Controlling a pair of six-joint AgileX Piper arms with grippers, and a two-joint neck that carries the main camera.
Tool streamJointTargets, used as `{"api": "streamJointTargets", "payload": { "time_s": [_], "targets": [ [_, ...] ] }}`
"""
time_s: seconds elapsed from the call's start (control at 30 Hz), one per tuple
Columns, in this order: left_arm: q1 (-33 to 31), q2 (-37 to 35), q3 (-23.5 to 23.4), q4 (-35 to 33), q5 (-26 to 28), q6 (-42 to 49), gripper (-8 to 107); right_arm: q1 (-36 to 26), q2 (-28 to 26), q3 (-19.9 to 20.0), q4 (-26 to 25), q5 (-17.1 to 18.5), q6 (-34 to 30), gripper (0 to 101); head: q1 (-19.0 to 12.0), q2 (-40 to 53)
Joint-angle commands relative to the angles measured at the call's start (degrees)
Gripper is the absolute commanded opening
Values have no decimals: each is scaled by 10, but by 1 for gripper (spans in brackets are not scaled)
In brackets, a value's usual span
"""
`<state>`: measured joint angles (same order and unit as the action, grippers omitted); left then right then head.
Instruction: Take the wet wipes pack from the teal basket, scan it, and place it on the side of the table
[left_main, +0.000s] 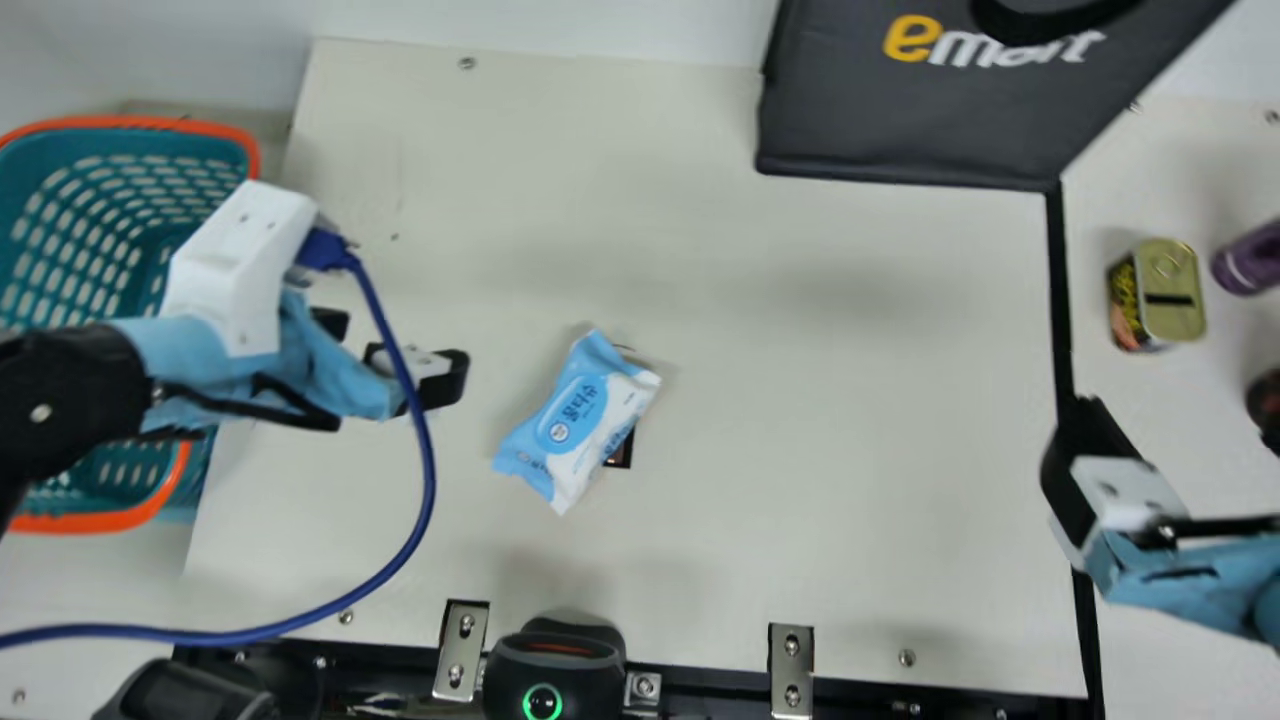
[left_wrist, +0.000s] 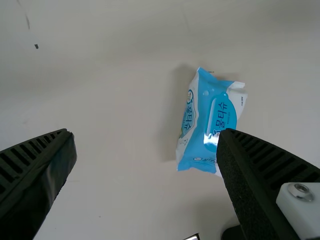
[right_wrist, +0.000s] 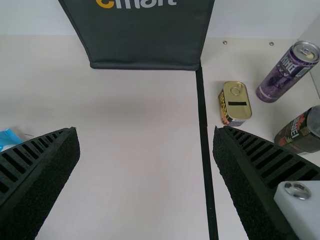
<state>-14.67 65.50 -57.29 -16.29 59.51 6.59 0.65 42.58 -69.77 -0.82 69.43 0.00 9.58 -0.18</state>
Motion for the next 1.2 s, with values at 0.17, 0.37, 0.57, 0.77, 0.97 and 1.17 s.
{"api": "streamJointTargets", "payload": {
  "time_s": [0.17,0.37,0.57,0.77,0.97,1.17],
  "targets": [
    [-3,1,-1,0,1,-1,90,0,0,0,0,0,0,95,-17,-14],
    [-20,7,-4,-1,3,4,90,0,0,0,0,1,0,95,-17,-14],
    [-55,27,-13,-1,0,6,90,0,0,0,0,1,0,95,-17,-14],
    [-102,55,-19,7,-10,3,90,0,0,0,0,1,0,95,-17,-14],
    [-144,80,-23,17,-23,-4,90,0,0,0,0,1,0,95,-17,-14],
    [-174,101,-25,25,-34,-12,90,0,0,0,0,1,0,95,-17,-14]
  ]
}}
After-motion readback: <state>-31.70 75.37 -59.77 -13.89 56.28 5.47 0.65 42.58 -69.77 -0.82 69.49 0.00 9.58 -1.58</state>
